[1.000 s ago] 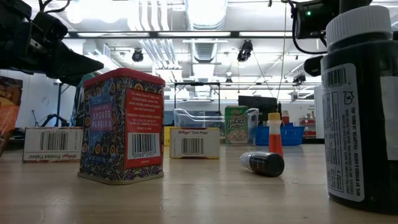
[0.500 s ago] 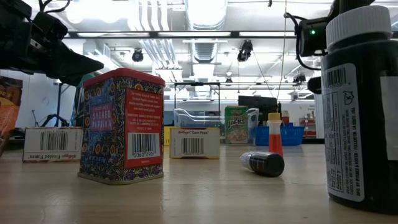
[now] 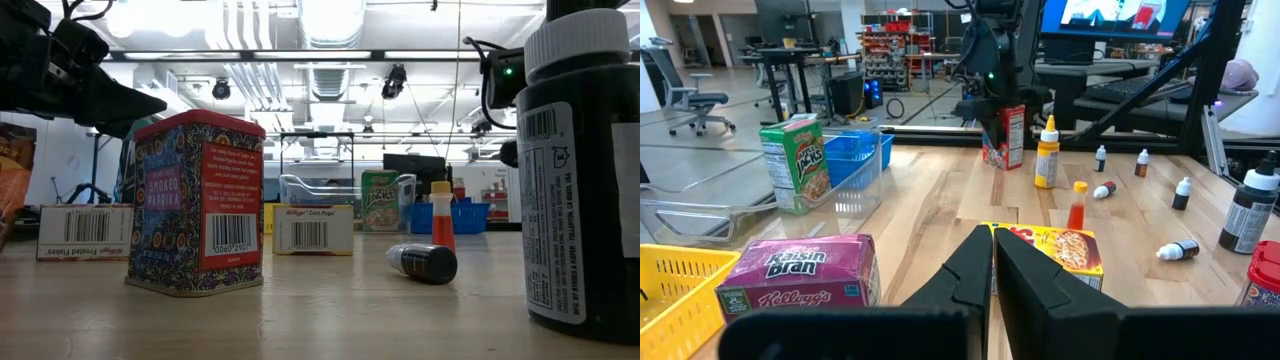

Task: Pick & Place Kitchen Items
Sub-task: Put the red cereal box into the transparent bin

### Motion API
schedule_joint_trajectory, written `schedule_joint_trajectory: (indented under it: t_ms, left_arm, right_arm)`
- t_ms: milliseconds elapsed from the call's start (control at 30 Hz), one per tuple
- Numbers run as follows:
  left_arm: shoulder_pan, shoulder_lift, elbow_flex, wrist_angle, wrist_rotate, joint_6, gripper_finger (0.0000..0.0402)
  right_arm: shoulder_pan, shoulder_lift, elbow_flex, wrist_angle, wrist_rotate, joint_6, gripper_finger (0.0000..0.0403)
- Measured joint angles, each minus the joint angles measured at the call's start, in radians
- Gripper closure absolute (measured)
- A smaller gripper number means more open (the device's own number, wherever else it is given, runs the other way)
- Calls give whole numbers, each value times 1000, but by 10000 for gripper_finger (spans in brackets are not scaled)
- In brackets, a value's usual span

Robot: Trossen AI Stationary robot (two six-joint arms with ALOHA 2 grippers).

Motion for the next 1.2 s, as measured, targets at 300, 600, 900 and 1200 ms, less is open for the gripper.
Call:
schedule_joint_trajectory:
  t_ms: [300,600,900,1200]
  left_arm:
    - [0,0,0,0,0,0,378]
    - [0,0,0,0,0,0,378]
    - [0,0,0,0,0,0,378]
    - [0,0,0,0,0,0,378]
  right_arm:
    - [0,1,6,0,11,-84,199]
    - [1,1,7,49,-18,-358,233]
    - [1,5,28,90,-23,-698,227]
    - [-7,5,89,171,22,-983,233]
